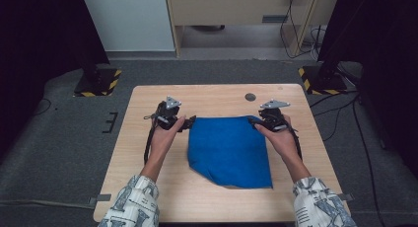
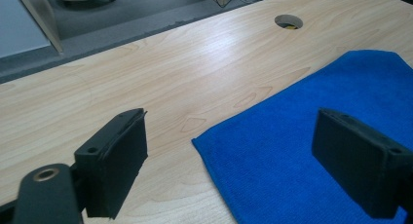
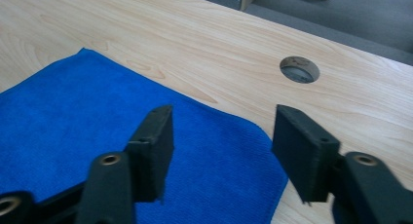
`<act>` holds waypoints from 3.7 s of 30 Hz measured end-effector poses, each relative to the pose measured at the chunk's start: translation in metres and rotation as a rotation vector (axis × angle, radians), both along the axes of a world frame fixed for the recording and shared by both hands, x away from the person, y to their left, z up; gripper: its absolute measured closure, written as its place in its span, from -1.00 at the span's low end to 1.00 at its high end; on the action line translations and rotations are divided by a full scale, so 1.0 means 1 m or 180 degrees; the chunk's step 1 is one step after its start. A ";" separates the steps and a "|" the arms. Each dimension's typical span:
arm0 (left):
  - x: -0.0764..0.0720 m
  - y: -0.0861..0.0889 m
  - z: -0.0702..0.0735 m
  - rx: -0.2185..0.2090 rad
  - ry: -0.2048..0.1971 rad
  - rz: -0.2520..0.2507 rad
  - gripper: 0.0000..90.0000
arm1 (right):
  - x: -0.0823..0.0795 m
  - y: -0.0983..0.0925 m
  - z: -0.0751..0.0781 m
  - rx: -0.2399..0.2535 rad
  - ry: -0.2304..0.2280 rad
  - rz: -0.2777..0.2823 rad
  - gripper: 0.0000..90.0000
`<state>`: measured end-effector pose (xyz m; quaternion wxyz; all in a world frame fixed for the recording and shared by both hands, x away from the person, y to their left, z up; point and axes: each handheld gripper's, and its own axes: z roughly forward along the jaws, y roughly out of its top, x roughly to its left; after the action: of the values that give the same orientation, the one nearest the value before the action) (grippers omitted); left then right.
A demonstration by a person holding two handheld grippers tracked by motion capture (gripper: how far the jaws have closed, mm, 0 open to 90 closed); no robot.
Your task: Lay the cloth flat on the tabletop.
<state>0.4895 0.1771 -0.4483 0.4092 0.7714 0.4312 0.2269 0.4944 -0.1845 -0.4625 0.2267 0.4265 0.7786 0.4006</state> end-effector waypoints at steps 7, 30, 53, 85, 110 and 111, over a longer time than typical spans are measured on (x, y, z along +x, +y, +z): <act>-0.002 0.000 -0.001 0.0059 0.0006 -0.0062 -0.74 | -0.012 0.013 0.002 0.0025 0.0044 0.0236 0.18; -0.004 0.017 -0.009 0.0019 0.0036 -0.0029 -0.75 | -0.049 0.077 0.002 0.0059 0.0090 0.0899 0.52; -0.008 0.027 -0.019 -0.0004 0.0112 -0.0057 -0.74 | -0.077 0.123 -0.011 0.0091 0.0230 0.1356 0.79; -0.012 0.028 -0.028 -0.0080 0.0184 -0.0082 -0.74 | -0.102 0.157 -0.047 -0.0106 0.0597 0.1663 0.50; 0.017 0.014 -0.041 -0.0026 0.0338 -0.0080 -0.65 | -0.149 0.189 -0.029 0.0034 0.0397 0.2011 0.94; 0.020 0.013 -0.042 -0.0040 0.0343 -0.0065 -0.64 | -0.149 0.190 -0.030 0.0027 0.0384 0.2007 0.94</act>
<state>0.5094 0.1899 -0.4899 0.3925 0.7843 0.4461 0.1782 0.3453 0.0057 -0.4923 0.0430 0.1881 0.8827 0.4284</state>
